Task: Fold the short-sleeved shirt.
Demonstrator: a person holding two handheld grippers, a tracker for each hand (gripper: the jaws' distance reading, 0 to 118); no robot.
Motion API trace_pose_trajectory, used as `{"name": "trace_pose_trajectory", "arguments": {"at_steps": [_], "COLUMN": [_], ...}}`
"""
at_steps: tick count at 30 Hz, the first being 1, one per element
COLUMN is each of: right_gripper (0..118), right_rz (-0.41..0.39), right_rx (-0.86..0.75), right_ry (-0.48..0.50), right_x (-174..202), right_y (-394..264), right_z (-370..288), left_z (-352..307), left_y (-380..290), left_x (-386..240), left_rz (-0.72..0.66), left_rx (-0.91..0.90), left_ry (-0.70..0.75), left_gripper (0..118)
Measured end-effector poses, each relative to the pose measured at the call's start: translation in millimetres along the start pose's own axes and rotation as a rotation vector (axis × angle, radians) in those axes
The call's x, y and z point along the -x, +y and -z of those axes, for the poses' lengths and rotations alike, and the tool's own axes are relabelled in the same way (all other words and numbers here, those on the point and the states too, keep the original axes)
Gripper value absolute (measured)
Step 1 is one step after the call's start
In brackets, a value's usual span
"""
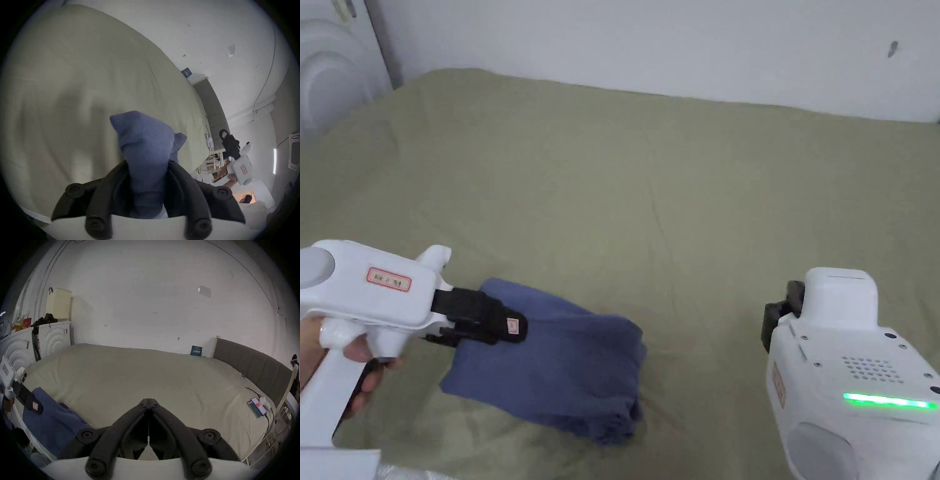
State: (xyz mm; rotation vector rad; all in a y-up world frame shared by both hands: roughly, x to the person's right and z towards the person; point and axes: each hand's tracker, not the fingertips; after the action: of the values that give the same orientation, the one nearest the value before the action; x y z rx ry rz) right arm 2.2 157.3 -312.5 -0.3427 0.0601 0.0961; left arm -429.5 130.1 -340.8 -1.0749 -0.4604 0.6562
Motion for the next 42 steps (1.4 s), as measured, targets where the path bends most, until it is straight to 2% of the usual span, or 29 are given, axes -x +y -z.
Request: {"name": "trace_pose_trajectory", "arguments": {"at_steps": [6, 9, 14, 16, 19, 23, 24, 25, 27, 28, 29, 30, 31, 33, 37, 39, 41, 42], "right_gripper": [1, 1, 1, 1, 1, 1, 1, 1, 1, 1, 1, 1, 1, 1, 1, 1, 1, 1], "right_rz": [-0.004, -0.039, -0.04, -0.044, -0.051, -0.06, -0.059, -0.058, -0.062, -0.061, -0.059, -0.057, -0.054, -0.046, -0.009, 0.006, 0.013, 0.017], "right_rx": [0.004, 0.007, 0.017, 0.017, 0.022, 0.031, 0.034, 0.039, 0.041, 0.043, 0.048, 0.052, 0.052, 0.054, 0.037, 0.021, 0.008, 0.0], "right_ry": [0.081, 0.144, 0.215, 0.228, 0.25, 0.273, 0.274, 0.284, 0.285, 0.287, 0.29, 0.29, 0.287, 0.288, 0.275, 0.26, 0.244, 0.229], "right_x": [67.2, 104.2, 153.4, 167.7, 184.5, 197.4, 198.4, 198.6, 197.6, 195.0, 192.6, 189.0, 185.2, 175.7, 144.3, 123.4, 97.1, 84.6], "right_y": [10.1, 12.6, 16.1, 14.6, 12.4, 9.5, 8.9, 8.0, 7.2, 6.7, 7.2, 7.7, 8.2, 11.1, 21.2, 26.9, 34.0, 36.3], "right_z": [24.3, 36.6, 51.5, 56.1, 61.5, 67.5, 68.3, 68.8, 69.0, 69.4, 69.7, 69.3, 68.5, 66.4, 55.0, 46.3, 36.2, 31.7], "left_z": [-66.7, -96.6, -138.0, -150.6, -164.0, -170.5, -168.6, -166.4, -163.7, -164.4, -165.6, -166.7, -173.0, -178.5, -163.3, -134.7, -103.6, -90.3], "left_y": [34.6, 46.9, 68.4, 77.1, 98.0, 113.9, 116.3, 119.1, 106.8, 109.0, 110.5, 95.5, 95.6, 94.4, 76.7, 75.6, 67.2, 66.8], "left_x": [71.1, 101.8, 140.3, 153.8, 182.0, 207.3, 209.1, 210.0, 194.9, 193.8, 192.7, 166.5, 164.4, 153.7, 88.9, 50.6, 12.2, 1.1], "left_rz": [-0.064, -0.068, -0.084, -0.068, -0.115, -0.126, -0.13, -0.114, -0.08, -0.082, -0.084, -0.084, -0.065, -0.084, -0.002, 0.067, 0.126, 0.136], "left_rx": [-0.014, -0.033, -0.035, -0.057, -0.091, -0.096, -0.08, -0.068, -0.078, -0.103, -0.113, -0.122, -0.186, -0.224, -0.209, -0.197, -0.197, -0.183], "left_ry": [0.121, 0.127, 0.204, 0.239, 0.306, 0.311, 0.309, 0.335, 0.382, 0.412, 0.419, 0.417, 0.402, 0.408, 0.355, 0.312, 0.24, 0.198], "left_gripper": [29, 29, 29, 29, 29, 29, 32, 46, 85, 94, 94, 115, 118, 118, 118, 116, 100, 78]}}
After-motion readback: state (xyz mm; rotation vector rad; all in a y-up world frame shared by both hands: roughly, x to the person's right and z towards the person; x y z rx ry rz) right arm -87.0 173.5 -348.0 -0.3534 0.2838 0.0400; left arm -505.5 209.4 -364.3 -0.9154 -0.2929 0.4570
